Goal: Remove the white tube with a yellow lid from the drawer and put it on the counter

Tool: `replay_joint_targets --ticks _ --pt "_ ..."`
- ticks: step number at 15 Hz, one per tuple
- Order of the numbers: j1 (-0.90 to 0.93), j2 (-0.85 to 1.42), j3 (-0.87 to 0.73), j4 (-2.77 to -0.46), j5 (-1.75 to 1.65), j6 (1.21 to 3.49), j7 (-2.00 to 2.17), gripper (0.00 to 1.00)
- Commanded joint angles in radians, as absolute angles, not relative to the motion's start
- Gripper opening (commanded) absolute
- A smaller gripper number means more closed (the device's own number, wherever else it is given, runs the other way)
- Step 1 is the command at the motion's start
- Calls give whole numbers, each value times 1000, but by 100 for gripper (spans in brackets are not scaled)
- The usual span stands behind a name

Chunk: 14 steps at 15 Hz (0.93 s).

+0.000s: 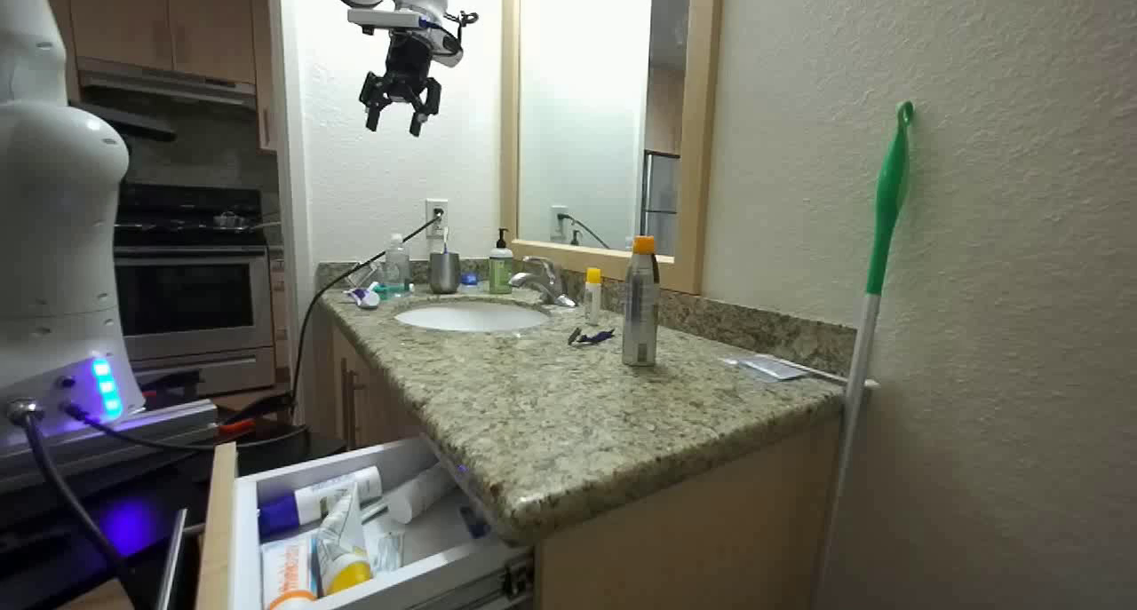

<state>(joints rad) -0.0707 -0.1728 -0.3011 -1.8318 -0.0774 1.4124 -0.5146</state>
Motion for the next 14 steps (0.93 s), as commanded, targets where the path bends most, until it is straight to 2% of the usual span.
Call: replay_joint_targets --ticks 1,4,7,11,14 --pt "-100 -170 -275 -1829 -73 1410 -519 100" --pt "-100 -170 -275 -1829 -73 1410 -519 100" --pt "-121 -124 -286 -1857 -20 1616 -370 100" --pt "-230 -12 -368 -1849 -17 1791 -338 100" --pt "-332 12 -424 -1886 -89 1814 -309 100"
